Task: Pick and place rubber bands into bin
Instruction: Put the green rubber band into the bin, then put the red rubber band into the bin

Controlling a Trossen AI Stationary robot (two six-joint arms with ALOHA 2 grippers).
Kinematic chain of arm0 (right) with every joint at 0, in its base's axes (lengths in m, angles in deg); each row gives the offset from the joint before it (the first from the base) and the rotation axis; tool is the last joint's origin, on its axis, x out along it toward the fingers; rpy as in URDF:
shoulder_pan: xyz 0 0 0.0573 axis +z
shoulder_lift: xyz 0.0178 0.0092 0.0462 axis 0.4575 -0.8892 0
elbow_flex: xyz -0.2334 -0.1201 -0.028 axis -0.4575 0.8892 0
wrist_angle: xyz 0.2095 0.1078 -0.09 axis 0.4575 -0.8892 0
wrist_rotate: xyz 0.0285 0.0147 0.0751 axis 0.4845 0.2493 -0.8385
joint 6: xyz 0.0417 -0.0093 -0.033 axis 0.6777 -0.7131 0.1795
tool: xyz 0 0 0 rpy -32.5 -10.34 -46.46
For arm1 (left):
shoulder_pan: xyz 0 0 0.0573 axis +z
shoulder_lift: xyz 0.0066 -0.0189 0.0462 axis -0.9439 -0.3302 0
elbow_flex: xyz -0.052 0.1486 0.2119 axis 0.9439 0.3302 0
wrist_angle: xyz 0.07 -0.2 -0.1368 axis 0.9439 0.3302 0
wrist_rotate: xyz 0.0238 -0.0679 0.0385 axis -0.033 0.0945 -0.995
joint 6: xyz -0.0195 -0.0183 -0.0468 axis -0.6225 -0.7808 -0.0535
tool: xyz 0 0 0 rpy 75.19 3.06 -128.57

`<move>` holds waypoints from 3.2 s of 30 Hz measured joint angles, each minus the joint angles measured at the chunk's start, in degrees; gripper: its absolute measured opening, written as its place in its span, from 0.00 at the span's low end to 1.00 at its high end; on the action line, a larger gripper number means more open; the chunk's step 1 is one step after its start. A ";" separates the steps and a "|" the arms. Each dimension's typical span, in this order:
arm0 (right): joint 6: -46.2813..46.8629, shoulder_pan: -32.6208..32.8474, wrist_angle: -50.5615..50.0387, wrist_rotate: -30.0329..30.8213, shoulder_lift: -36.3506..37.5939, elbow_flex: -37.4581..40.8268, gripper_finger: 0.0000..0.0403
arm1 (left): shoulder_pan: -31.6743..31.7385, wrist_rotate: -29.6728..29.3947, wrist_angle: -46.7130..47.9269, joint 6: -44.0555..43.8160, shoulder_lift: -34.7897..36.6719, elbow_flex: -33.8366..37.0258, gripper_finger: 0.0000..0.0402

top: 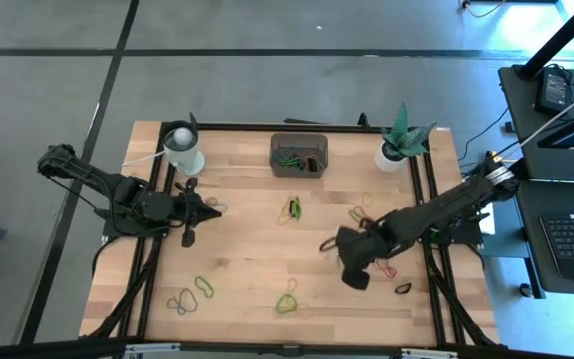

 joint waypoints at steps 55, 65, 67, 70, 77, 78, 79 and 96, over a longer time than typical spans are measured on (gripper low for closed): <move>-40.87 -56.68 6.85 0.50 -31.33 -26.33 0.07 | 16.74 -2.53 0.49 0.94 0.64 0.00 0.01; -40.69 -56.73 6.54 -0.43 -31.66 -26.31 0.22 | 17.35 -1.38 0.49 0.94 0.64 0.00 0.01; -40.67 -56.73 6.50 -0.41 -31.66 -26.31 0.25 | 17.35 -1.38 0.50 0.94 0.64 0.00 0.01; -39.75 -56.73 6.44 -0.40 -31.64 -26.31 0.29 | 17.33 -1.16 0.49 0.94 0.64 0.00 0.01; -38.07 -56.73 2.61 -0.40 -29.18 -26.24 0.31 | 17.31 -1.09 0.50 0.94 0.64 0.00 0.01; -37.49 -56.73 1.58 -0.40 -28.02 -26.24 0.31 | 17.31 -1.09 0.49 0.94 0.64 0.00 0.01; -36.42 -56.71 0.20 -0.40 -26.74 -26.24 0.30 | 17.31 -1.09 0.50 0.94 0.64 0.00 0.01; -19.15 -34.16 5.39 2.35 2.63 -5.33 0.02 | 17.31 3.34 0.45 0.94 0.64 0.00 0.01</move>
